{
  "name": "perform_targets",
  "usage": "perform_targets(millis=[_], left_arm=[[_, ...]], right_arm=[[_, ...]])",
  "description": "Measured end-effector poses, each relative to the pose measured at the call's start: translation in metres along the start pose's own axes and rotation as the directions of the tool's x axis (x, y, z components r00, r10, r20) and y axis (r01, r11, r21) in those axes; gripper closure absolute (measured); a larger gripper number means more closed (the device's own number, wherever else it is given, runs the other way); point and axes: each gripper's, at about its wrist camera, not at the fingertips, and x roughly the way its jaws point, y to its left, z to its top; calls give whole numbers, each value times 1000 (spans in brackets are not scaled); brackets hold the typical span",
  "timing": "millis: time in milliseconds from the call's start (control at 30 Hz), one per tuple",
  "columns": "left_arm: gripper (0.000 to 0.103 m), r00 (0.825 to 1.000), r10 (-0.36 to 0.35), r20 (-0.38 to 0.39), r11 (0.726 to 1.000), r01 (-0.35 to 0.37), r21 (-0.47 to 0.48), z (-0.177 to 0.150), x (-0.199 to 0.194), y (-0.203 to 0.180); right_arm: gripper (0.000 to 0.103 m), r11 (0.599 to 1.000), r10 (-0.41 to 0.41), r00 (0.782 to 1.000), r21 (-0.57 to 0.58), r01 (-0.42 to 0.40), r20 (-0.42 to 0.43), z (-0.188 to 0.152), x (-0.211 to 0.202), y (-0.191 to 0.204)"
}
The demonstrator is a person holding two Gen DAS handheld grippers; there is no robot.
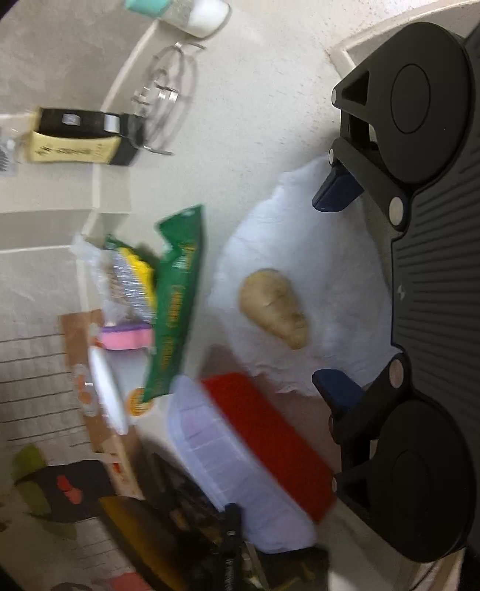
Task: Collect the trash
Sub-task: 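Close the right tool on the ginger root on the paper towel, then lower the tray into the trash bin and open the left tool while the right tool carries the ginger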
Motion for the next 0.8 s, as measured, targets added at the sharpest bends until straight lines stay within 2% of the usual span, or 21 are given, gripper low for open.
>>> perform_targets(millis=[100, 167, 233, 367, 467, 500, 600, 800], left_arm=[[80, 999, -44, -8, 999, 44, -21, -2, -4, 5], [80, 999, -53, -12, 999, 53, -9, -6, -6, 5], [80, 998, -54, -21, 999, 54, -4, -9, -6, 5], [80, 997, -69, -40, 998, 69, -1, -18, -6, 7], [80, 994, -97, -40, 995, 98, 8, -22, -4, 8], [80, 994, -106, -41, 994, 106, 11, -23, -3, 8], [80, 992, -119, -52, 992, 121, 24, -21, 3, 9], [86, 978, -187, -87, 982, 190, 22, -19, 14, 14]], right_arm=[[18, 1000, -18, 996, -4, 19, 83, 7, -10, 8], [24, 1000, -21, 994, 1, 20, 104, 14, -9, 14], [32, 1000, -27, 995, 18, 26, 99, 21, -1, 20], [41, 995, -76, 995, 64, 73, 62, 27, 22, 24], [54, 990, -91, 996, 113, 89, 14, 27, 34, 22], [61, 986, -101, 995, 130, 100, -3, 27, 36, 21], [62, 984, -85, 996, 155, 87, -19, 27, 30, 22], [62, 984, -95, 995, 153, 89, 34, 26, 0, 37]])
